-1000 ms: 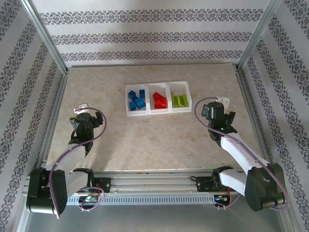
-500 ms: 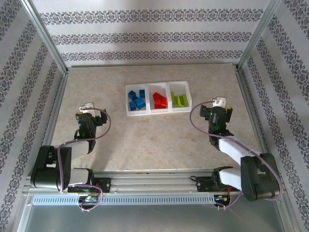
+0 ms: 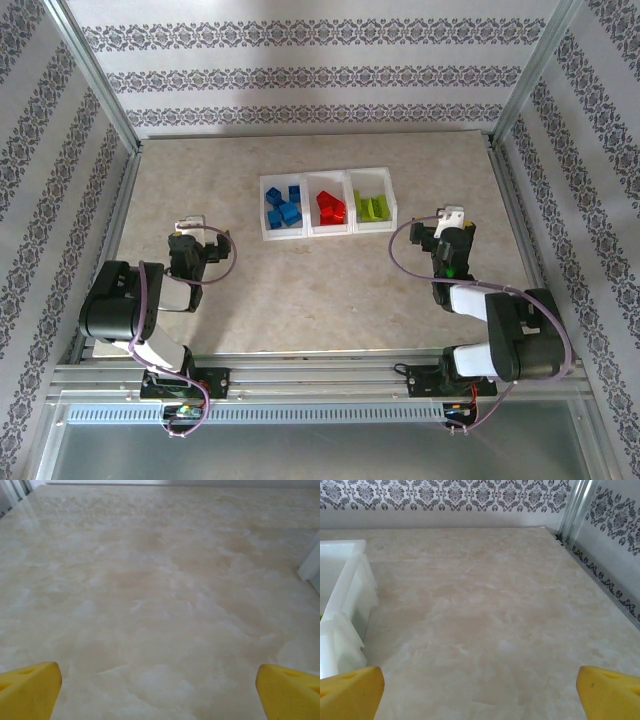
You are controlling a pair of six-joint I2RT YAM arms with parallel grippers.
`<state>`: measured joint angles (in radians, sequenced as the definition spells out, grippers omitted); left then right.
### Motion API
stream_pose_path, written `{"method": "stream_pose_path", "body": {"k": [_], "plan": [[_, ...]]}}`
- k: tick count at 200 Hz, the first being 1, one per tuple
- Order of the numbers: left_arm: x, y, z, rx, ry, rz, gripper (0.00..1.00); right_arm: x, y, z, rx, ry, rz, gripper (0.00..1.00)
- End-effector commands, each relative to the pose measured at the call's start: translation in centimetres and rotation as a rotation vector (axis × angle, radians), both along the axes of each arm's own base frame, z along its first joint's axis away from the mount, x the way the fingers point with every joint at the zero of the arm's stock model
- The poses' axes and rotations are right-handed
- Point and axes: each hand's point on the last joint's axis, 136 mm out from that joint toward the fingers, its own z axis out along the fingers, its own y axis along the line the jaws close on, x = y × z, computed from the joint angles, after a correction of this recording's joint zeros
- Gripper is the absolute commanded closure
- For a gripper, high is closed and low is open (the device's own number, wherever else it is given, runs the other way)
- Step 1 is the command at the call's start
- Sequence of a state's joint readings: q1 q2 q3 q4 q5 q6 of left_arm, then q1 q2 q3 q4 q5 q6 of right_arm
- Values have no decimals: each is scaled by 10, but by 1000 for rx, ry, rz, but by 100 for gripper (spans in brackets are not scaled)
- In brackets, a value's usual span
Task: Sort the legos into containers by color
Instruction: Reset both arms
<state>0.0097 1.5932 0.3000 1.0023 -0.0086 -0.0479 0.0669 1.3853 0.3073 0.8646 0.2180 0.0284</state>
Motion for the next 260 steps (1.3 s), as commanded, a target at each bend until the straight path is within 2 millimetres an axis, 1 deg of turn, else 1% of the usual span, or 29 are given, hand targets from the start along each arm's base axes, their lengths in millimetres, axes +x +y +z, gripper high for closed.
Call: {"method": "stream_pose_path", "body": {"k": [1, 8, 18, 31, 39, 40, 43, 54, 74, 95, 260], "plan": [[19, -9, 21, 10, -54, -87, 0, 6, 2, 3, 26, -55, 30, 2], [21, -15, 18, 5, -25, -124, 0, 8, 2, -2, 33, -46, 30, 2], [22, -15, 19, -1, -29, -125, 0, 12, 1, -8, 33, -32, 29, 2], [22, -15, 19, -2, -28, -126, 0, 18, -1, -9, 38, -32, 19, 2], [22, -15, 19, -2, -28, -126, 0, 15, -1, -17, 40, 14, 17, 2], [22, -15, 19, -2, -30, -125, 0, 18, -1, -12, 40, 3, 19, 2], [22, -15, 20, -1, -35, -124, 0, 21, 0, -8, 42, -4, 23, 2], [22, -13, 19, 2, -28, -112, 0, 22, -1, -6, 44, -19, 21, 2], [22, -12, 19, 3, -29, -109, 0, 22, 0, -7, 44, -18, 26, 2], [22, -12, 19, 3, -30, -108, 0, 25, 12, -7, 45, -8, 103, 2], [22, -12, 19, 3, -30, -107, 0, 25, 12, -7, 44, -7, 105, 2]]}}
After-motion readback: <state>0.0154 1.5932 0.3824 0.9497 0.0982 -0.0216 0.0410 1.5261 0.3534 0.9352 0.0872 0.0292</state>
